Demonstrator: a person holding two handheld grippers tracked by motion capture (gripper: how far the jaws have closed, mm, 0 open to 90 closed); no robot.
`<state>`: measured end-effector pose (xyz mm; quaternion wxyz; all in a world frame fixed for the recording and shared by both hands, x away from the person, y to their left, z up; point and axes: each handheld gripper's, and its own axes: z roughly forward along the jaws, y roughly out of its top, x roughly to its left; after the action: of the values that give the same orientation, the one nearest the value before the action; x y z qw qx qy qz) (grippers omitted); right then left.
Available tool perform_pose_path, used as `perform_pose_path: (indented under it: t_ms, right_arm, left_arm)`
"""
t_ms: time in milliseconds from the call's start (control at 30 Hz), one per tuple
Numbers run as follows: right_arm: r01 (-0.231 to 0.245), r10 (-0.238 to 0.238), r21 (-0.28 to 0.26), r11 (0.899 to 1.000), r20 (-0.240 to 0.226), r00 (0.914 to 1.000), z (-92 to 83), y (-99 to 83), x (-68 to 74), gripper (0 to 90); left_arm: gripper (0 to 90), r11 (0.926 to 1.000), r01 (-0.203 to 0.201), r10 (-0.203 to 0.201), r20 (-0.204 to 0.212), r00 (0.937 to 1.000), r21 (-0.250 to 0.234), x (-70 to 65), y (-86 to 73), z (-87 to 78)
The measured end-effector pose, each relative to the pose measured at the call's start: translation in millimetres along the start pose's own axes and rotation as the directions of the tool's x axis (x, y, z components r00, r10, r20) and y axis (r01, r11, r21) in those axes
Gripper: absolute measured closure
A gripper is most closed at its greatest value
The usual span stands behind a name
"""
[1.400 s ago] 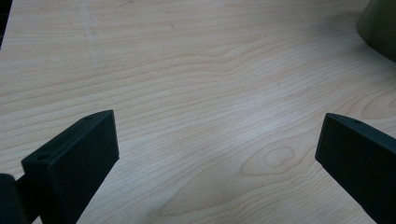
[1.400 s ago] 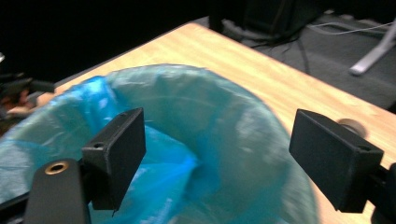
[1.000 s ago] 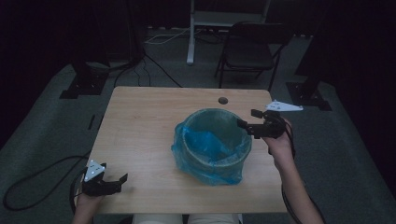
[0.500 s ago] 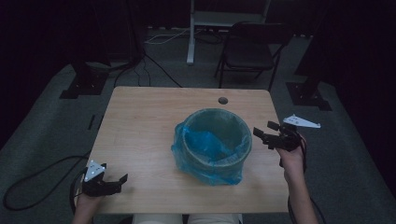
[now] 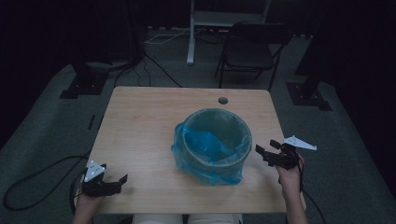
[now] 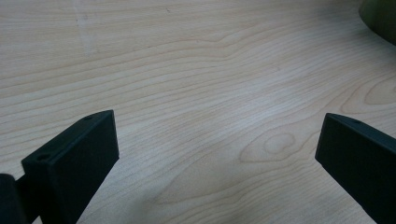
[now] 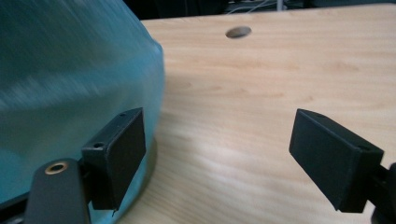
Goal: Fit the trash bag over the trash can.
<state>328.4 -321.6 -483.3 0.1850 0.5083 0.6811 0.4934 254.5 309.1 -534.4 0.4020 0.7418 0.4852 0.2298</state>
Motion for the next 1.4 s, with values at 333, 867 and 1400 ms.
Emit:
perform_pose_path:
  t_ms: [333,867,1400]
  right_arm:
    - [-0.030,0.026,0.065,0.997,0.064,0.9976,0.5,-43.4,-8.0,16.4]
    - [-0.071,0.060,0.073,0.995,0.147,0.9873,-30.5,-78.0,-15.2,15.2]
    - [-0.108,0.095,0.028,0.994,0.281,0.9548,-55.2,-90.9,-31.8,15.1]
  left_arm:
    - [0.0,0.9996,-0.026,0.026,-0.008,0.9996,0.010,-2.4,-2.7,0.1]
    - [0.0,0.9991,-0.039,0.039,-0.006,0.9992,0.018,-4.5,-4.4,1.0]
    - [0.0,0.9965,-0.075,0.076,-0.025,0.9968,0.037,-10.3,-5.8,2.9]
